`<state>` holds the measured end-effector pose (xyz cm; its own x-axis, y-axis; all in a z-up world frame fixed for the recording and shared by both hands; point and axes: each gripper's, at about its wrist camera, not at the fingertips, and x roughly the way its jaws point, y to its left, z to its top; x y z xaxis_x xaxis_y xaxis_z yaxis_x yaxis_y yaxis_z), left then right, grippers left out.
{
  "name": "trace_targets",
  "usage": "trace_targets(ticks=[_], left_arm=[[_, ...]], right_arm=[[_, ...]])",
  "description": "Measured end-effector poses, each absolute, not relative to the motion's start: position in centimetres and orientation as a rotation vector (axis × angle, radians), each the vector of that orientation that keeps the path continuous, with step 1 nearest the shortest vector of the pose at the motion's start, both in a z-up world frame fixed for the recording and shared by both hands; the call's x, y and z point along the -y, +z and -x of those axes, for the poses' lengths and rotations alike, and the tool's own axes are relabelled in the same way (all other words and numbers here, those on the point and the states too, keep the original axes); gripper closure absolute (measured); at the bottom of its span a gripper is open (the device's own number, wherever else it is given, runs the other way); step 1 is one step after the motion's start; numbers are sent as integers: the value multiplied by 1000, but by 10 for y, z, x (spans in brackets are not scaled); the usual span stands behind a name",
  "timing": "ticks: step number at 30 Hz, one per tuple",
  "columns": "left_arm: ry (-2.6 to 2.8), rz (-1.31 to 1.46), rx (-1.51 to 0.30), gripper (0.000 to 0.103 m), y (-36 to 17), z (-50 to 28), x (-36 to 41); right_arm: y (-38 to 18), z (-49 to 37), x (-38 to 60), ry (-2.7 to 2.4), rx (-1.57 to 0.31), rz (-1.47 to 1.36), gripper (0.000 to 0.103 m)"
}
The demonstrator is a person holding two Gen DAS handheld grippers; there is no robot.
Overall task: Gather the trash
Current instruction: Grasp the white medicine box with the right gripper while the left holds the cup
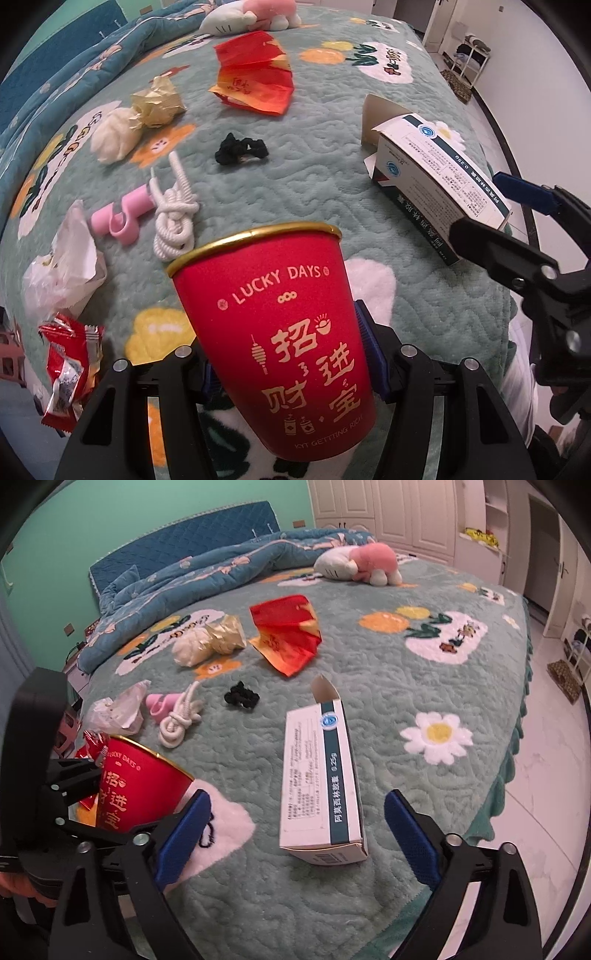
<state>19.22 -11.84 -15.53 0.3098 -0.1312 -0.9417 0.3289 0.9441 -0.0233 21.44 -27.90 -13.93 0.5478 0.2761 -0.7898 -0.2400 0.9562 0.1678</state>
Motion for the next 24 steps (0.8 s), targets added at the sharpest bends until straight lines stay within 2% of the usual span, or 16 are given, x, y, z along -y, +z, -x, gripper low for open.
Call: trace_targets(ticks=[3, 4, 6, 8, 10, 17, 24], left_arm=[[-312, -183, -1227, 41, -158, -193, 119], [-314, -184, -1230, 41, -159, -193, 119], [-319, -185, -1235, 41, -160, -194, 120], [-323, -188, -1240, 41, -162, -195, 122], [-327, -191, -1243, 41, -164, -196, 124], [-341, -194, -1246, 41, -166, -198, 130], [-356, -203, -1232, 41, -162, -194, 132]], right_arm=[[-145, -219, 281, 300, -953, -50, 13], [-148, -221, 281, 298, -960, -51, 17], [-153, -224, 282, 289, -969, -48, 26], [-159, -228, 284, 278, -987, -42, 46], [-161, -228, 286, 268, -990, -46, 51], [-158, -224, 286, 269, -973, -10, 58], [-143, -210, 282, 295, -941, -18, 59]])
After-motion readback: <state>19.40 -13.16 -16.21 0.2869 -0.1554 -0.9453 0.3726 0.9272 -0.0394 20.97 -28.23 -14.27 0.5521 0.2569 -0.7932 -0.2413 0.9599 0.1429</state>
